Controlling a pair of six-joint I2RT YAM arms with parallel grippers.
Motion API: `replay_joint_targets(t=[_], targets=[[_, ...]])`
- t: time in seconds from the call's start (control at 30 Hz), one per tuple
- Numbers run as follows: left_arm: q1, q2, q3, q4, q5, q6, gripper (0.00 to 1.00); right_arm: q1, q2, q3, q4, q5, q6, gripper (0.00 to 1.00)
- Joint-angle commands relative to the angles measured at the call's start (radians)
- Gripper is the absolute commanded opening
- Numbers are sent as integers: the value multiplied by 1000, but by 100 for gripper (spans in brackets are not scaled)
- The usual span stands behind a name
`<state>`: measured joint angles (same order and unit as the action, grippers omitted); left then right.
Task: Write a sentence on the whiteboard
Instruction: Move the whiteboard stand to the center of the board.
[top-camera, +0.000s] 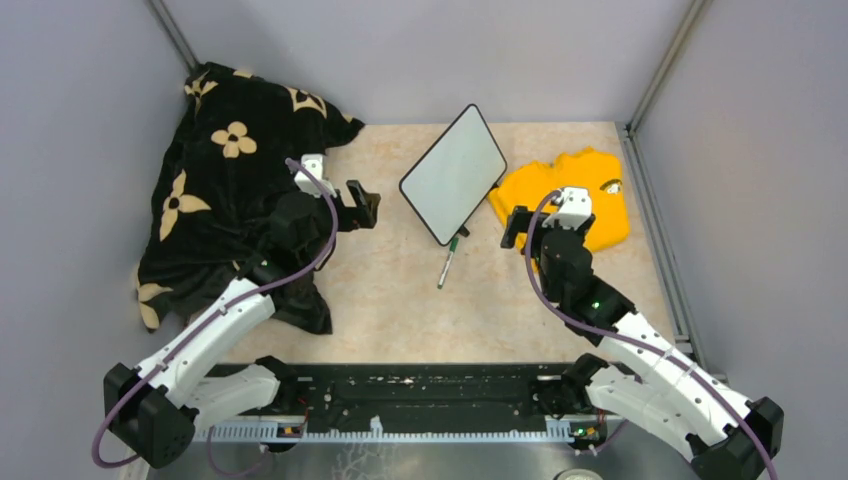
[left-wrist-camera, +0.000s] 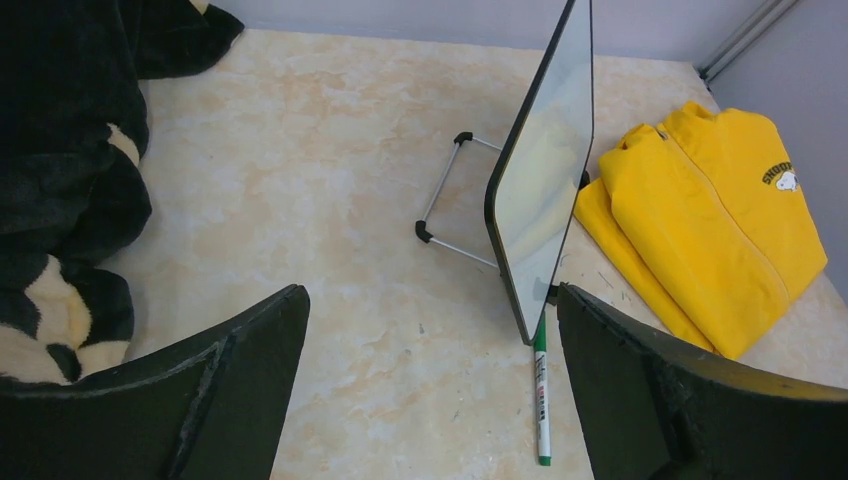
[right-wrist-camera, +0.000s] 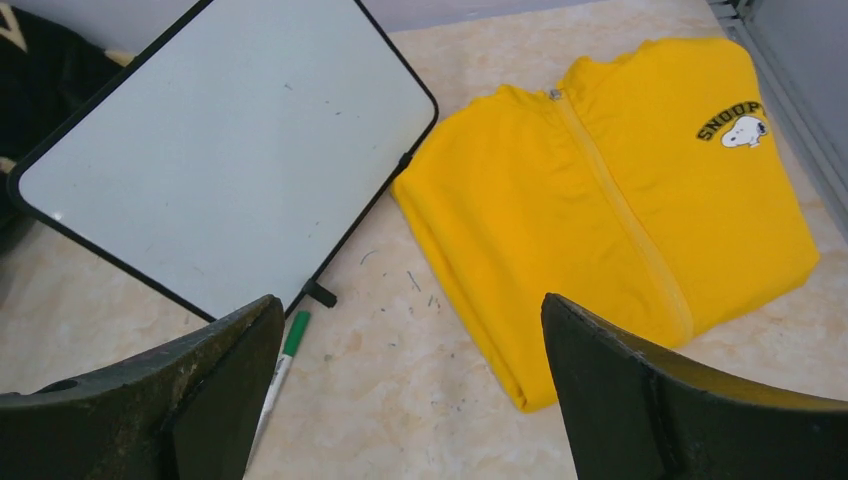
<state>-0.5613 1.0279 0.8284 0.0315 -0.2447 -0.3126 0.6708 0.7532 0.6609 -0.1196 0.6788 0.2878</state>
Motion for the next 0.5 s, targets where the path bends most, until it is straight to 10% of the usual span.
replay_joint_targets(t=[0.0, 0.47], targets=[[-5, -20, -20, 47, -41, -7, 99, -12, -9, 0, 20, -91, 4, 97], [-4, -64, -62, 75, -22, 12, 99, 111, 205, 3, -21, -129, 228, 86]])
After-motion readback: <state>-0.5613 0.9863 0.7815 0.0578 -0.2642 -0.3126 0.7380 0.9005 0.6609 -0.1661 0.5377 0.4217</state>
